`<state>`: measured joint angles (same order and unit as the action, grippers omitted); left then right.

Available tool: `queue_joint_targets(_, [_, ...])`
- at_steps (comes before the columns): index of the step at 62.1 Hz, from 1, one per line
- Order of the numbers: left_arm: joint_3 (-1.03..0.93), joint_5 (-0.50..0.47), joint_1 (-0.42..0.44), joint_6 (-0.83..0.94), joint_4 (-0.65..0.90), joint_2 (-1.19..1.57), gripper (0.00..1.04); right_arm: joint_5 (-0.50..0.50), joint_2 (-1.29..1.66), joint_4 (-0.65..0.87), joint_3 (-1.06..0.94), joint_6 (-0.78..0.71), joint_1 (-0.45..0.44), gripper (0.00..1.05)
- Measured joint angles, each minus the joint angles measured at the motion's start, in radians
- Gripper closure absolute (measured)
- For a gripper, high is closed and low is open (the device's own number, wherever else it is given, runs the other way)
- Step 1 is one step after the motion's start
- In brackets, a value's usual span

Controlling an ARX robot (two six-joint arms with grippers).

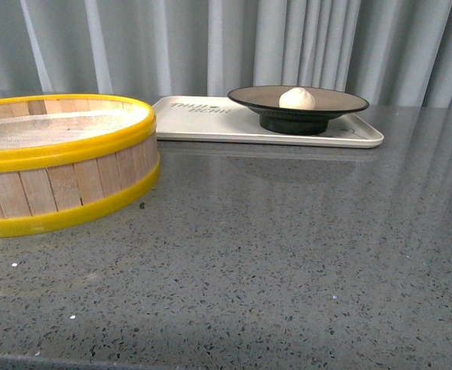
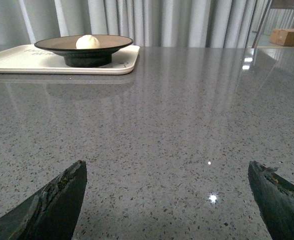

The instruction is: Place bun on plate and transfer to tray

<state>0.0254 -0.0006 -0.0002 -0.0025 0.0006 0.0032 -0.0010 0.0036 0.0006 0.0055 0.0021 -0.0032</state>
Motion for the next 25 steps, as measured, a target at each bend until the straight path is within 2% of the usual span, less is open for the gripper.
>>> queue_joint_targets(25, [0.0,0.0,0.0,0.0,0.0,0.0,0.07,0.0,0.0,0.0,0.0,0.0,0.0,0.08])
